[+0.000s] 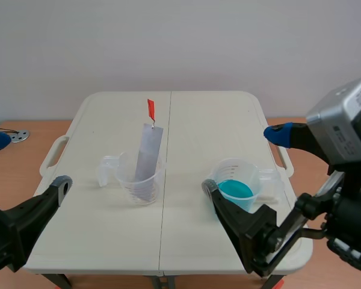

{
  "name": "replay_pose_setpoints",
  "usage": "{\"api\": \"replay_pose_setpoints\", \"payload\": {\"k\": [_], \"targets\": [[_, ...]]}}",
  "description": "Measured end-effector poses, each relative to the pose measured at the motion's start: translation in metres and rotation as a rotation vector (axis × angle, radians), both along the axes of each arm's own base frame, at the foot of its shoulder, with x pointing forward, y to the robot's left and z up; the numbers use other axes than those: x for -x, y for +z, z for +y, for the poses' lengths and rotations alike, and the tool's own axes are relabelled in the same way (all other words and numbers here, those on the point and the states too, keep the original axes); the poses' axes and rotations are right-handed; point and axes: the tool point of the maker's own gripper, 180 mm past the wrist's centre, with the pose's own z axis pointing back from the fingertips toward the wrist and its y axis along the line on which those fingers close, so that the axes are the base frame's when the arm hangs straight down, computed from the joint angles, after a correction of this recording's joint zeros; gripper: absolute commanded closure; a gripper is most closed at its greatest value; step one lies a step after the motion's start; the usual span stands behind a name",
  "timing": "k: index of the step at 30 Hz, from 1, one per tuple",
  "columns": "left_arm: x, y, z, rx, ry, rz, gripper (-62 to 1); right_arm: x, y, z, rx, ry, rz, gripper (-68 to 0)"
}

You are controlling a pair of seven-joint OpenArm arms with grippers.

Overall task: Hold the metal plate by the orange handle, dip it into the blue solution, take it out and point at it, then put the plate back in the beaker on the left.
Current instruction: 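Return to the home posture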

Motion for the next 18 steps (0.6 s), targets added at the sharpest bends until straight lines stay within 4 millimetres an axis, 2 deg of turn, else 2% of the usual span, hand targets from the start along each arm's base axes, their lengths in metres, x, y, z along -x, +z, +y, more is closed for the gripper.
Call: {"api": "replay_pose_setpoints", "payload": {"k": [9, 18], "targets": [[-0.010, 0.009, -0.004, 0.004, -0.001, -0.051, -62.3, -0.002, 0.002, 0.000, -0.001, -0.001, -0.009, -66.3], [0.008, -0.002, -0.006, 0.024, -0.012, 0.000, -62.3, -0.002, 0.001, 0.000, 0.002, -0.001, -0.006, -66.3]]}}
